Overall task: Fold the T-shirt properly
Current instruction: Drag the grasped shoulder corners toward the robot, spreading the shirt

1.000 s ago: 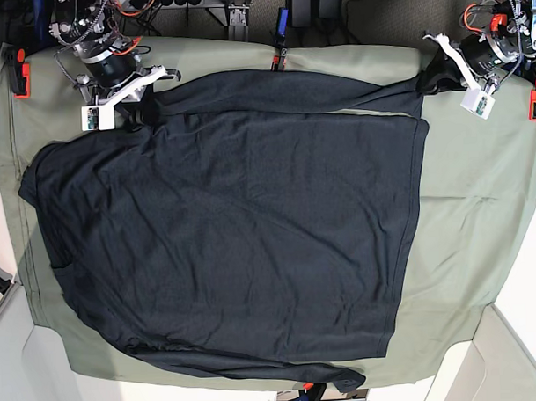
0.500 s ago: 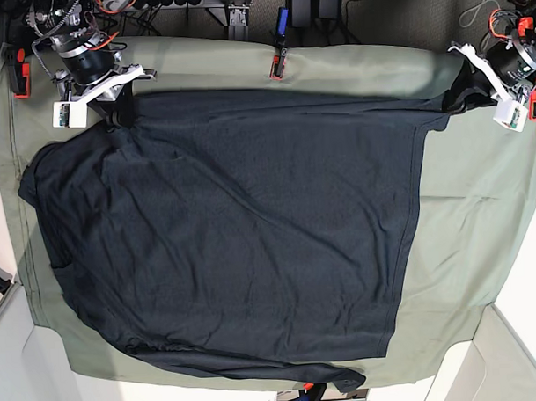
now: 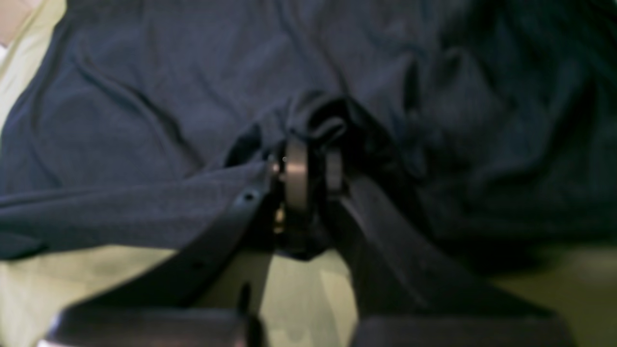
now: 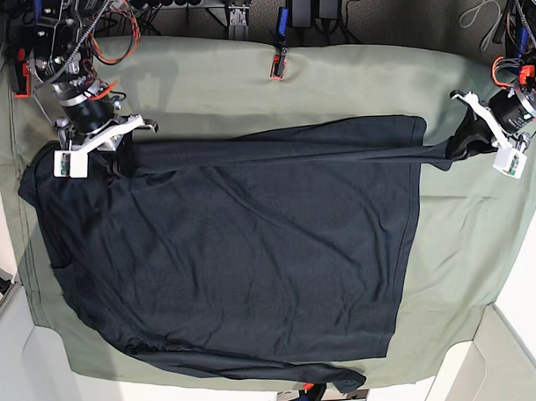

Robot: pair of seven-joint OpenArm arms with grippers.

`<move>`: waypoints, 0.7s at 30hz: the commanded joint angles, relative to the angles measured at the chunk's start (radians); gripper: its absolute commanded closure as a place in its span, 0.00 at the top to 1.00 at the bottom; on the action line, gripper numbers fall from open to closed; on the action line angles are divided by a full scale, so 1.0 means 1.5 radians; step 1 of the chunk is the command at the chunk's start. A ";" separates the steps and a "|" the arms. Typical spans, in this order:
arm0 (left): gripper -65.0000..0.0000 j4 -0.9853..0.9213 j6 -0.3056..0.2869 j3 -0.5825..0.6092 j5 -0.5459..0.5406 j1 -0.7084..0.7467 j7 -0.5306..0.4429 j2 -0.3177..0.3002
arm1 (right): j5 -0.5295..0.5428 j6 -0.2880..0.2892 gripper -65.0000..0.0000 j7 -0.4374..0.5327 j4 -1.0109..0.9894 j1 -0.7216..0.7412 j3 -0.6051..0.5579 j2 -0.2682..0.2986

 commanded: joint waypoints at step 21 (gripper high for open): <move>0.47 -0.078 0.004 0.097 -0.095 -0.089 0.154 -0.016 | -0.027 -0.002 0.51 -0.067 -0.057 0.090 0.004 0.005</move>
